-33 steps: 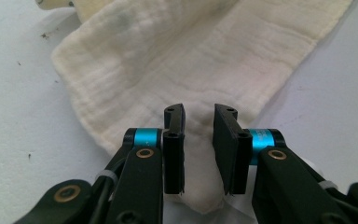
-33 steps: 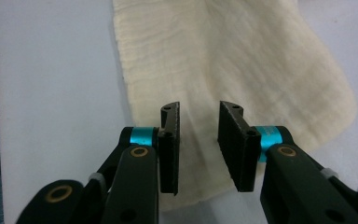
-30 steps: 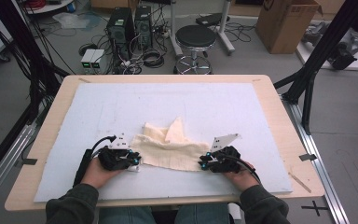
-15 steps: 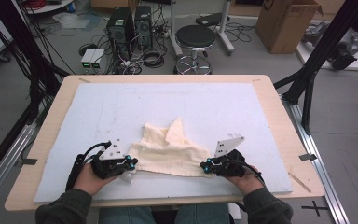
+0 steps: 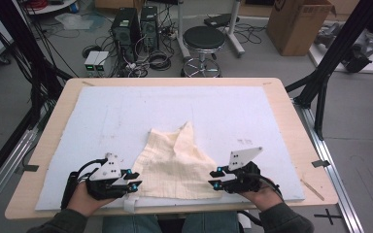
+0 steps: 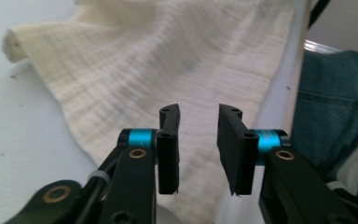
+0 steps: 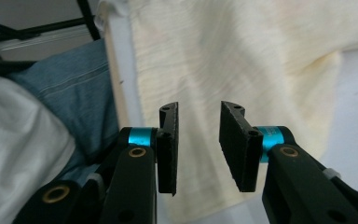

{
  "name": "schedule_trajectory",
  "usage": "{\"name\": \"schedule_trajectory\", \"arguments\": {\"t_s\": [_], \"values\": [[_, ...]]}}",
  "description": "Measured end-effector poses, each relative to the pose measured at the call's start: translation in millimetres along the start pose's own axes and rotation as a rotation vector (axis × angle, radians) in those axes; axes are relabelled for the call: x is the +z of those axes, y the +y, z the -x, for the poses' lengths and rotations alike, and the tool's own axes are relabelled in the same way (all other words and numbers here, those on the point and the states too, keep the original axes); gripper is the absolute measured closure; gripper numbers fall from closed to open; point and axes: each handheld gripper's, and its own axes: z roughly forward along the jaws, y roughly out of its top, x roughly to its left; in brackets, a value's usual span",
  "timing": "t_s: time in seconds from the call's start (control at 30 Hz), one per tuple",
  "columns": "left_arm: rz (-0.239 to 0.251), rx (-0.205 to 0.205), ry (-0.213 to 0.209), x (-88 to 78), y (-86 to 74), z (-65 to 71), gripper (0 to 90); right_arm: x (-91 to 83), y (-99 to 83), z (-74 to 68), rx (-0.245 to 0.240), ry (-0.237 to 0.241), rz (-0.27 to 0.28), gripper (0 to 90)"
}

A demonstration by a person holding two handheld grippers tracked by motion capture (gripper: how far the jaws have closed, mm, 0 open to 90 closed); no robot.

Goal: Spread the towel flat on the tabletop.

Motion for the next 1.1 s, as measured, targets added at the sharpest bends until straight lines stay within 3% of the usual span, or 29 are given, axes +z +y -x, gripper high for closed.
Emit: {"name": "schedule_trajectory", "arguments": {"t_s": [0.17,0.3,0.43,0.57,0.63,0.7,0.77,0.9,1.1], "values": [[0.035,-0.045,0.062,17.8,13.1,-23.6,62.7,7.8,15.0,30.2,0.034,-0.105,0.013,67.3],[0.024,-0.069,0.121,43.6,21.3,-42.9,62.6,28.8,21.3,61.5,0.085,-0.146,-0.005,66.9],[-0.039,-0.092,0.109,68.0,20.7,-55.7,74.6,53.0,21.4,83.5,0.146,-0.14,-0.035,63.8],[-0.111,-0.12,0.094,80.6,13.7,-62.2,76.0,69.0,20.1,91.4,0.169,-0.122,-0.064,62.5],[-0.116,-0.133,0.089,81.2,12.1,-63.2,76.1,74.4,19.1,94.2,0.18,-0.11,-0.075,67.9],[-0.125,-0.142,0.078,82.0,10.9,-63.5,75.6,77.5,18.4,95.1,0.169,-0.089,-0.091,79.5],[-0.122,-0.138,0.083,81.5,10.3,-62.4,74.6,77.1,17.8,95.0,0.166,-0.066,-0.093,84.8],[-0.13,-0.133,0.089,79.2,9.4,-59.9,73.6,60.7,18.4,91.5,0.169,-0.108,-0.086,85.6],[-0.141,-0.14,0.094,75.0,7.8,-54.6,73.0,13.7,9.5,80.8,0.192,-0.251,-0.075,84.9]]}}
